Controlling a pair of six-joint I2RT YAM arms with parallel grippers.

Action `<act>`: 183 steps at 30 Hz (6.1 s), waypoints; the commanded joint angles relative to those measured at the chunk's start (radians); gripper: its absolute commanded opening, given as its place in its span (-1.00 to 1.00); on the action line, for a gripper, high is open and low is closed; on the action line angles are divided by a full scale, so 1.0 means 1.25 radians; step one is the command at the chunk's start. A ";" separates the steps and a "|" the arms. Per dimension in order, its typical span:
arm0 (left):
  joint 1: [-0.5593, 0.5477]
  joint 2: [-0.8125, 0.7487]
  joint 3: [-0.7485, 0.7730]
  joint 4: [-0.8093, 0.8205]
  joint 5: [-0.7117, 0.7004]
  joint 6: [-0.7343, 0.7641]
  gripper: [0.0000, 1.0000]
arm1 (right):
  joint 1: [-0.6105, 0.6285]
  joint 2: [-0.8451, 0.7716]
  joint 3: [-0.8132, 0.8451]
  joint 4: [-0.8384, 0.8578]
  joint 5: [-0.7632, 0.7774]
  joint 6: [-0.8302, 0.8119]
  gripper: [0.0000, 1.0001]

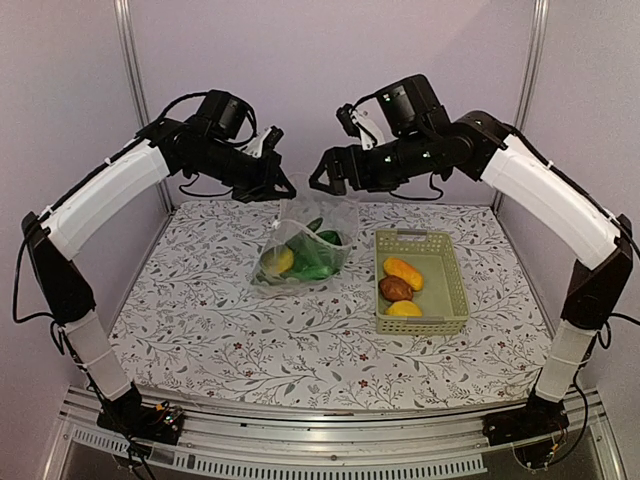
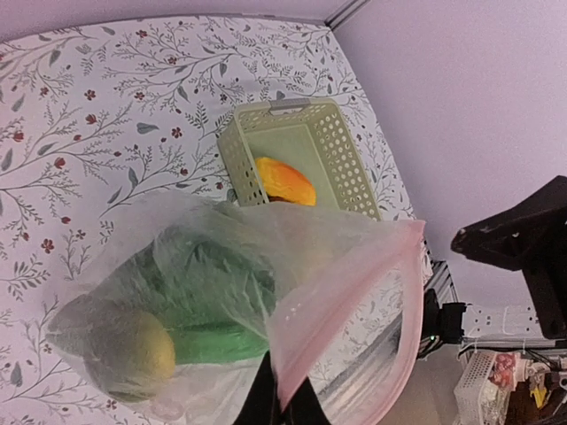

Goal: Place the food in the zip-top bag and seal the zipper
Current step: Place the fake fruit in the zipper food storage bag, then pass from the left arm to the right, then pass from the right arm to the left, then pick up the fake fruit from the bin, then place the fake fruit in the zipper food storage bag.

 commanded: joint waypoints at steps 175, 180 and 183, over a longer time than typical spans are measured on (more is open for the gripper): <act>-0.041 0.107 0.139 -0.133 -0.016 -0.011 -1.00 | -0.011 -0.163 -0.425 0.483 -0.172 -0.018 0.74; -0.036 0.109 0.136 -0.128 -0.013 -0.010 -1.00 | -0.011 -0.198 -0.357 0.352 -0.145 -0.070 0.72; -0.033 0.108 0.131 -0.128 -0.013 -0.002 -1.00 | -0.010 -0.209 -0.328 0.245 -0.154 -0.132 0.56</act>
